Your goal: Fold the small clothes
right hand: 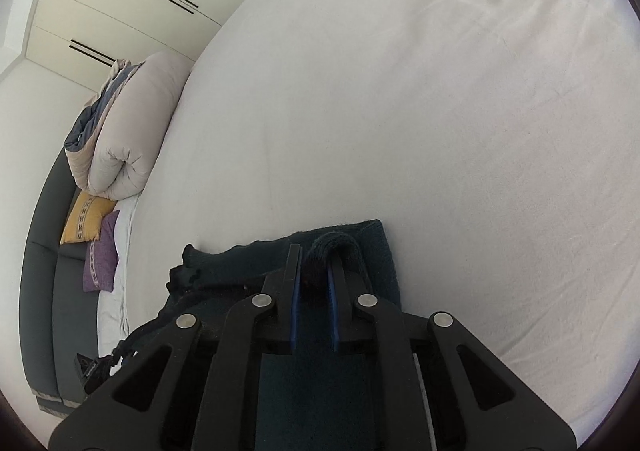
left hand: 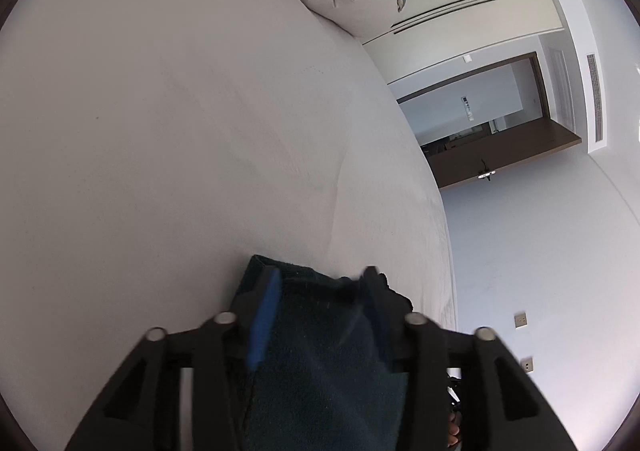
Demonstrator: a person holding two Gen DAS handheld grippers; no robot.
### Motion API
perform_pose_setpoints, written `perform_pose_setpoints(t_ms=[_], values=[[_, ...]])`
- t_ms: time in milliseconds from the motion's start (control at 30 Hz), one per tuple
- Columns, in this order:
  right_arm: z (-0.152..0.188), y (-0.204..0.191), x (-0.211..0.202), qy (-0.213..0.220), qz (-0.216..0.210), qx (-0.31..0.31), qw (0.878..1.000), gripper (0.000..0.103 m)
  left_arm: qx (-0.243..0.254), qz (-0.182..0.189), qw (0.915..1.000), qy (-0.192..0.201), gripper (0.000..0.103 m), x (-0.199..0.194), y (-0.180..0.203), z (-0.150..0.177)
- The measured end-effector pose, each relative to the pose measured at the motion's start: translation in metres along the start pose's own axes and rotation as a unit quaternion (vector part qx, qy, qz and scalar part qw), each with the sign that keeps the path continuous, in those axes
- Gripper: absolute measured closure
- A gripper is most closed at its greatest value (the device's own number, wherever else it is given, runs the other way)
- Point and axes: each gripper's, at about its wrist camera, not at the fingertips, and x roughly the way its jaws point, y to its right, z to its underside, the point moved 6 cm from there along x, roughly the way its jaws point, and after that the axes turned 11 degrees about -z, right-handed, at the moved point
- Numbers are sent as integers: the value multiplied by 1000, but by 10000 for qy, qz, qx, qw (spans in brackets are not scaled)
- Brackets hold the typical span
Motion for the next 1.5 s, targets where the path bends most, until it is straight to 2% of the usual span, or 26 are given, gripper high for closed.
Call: perform_pose_setpoints(t_ms=[33,67,100,167,200,333,433,533,600,633,667,767,833,900,933,967,1000,1067,1133,1167,1233,1300,1367,1433,1467,1500], values=[[2,-1,1,18,-19,-102,9999,82,-43,-17,10000,28,43,-4,-5,1],[1,-5,1,70,-41,-248,9997,68,-55,-104,9999,40,43,-7,-10,3],[1,-8,-2,136,-69,-350,9993,45,-65,-157,9998,65,43,-11,-14,5],[-1,-15,-10,323,-209,-359,9986,32,66,-189,9997,140,43,-22,-14,15],[-1,-15,-16,440,-83,-351,9984,31,231,-226,9993,203,43,-28,-9,20],[11,-29,-36,618,-61,-573,9964,31,1162,-357,9921,311,43,-37,27,54],[53,-65,-25,94,-470,-1030,9935,35,1956,-625,9782,311,43,-24,54,81],[107,-97,6,-701,-786,-1538,9825,39,2513,-1327,9578,433,46,-6,49,95],[131,-102,28,-1036,-738,-1736,9766,39,2364,-1594,9581,254,58,6,25,96],[137,-98,37,-1117,-646,-1733,9764,39,2291,-1618,9596,211,70,8,13,95],[137,-91,43,-972,-441,-1629,9809,41,2277,-1638,9596,232,83,7,3,93],[129,-78,38,-731,-735,-1442,9841,50,2260,-1539,9615,283,94,-1,-13,94],[122,-59,23,-450,-757,-1189,9890,56,2195,-1428,9647,293,95,-4,-18,93],[107,-41,6,-59,-711,-851,9938,58,2131,-1421,9661,320,95,-8,-19,93],[100,-31,-7,170,-490,-708,9961,58,2104,-1473,9659,338,95,-12,-17,94],[95,-22,-17,373,-277,-581,9972,57,2126,-1544,9641,380,90,-17,-14,97],[93,-17,-28,530,-337,-433,9971,57,2231,-1624,9601,447,84,-22,-7,102],[97,-17,-44,742,-464,-247,9959,54,2488,-1640,9525,629,43,-36,13,118],[117,-38,-41,477,-974,-347,9935,54,2746,-1498,9469,741,15,-42,36,140],[133,-53,-32,142,-1256,-416,9911,54,2989,-1460,9400,751,12,-42,47,155],[169,-83,-8,-508,-1676,-588,9828,54,3501,-1446,9231,664,12,-34,65,181],[201,-100,16,-1040,-1927,-629,9737,54,3783,-1612,9101,506,17,-21,67,196],[223,-100,41,-1460,-1828,-664,9700,55,3674,-1917,9100,148,32,-7,48,200],[227,-85,48,-1476,-1568,-604,9747,63,3553,-2000,9130,140,47,-8,31,195],[222,-75,45,-1397,-1613,-469,9758,71,3579,-2029,9113,166,52,-10,25,193],[215,-64,38,-1249,-1588,-332,9788,71,3587,-2032,9110,150,52,-12,22,192]])
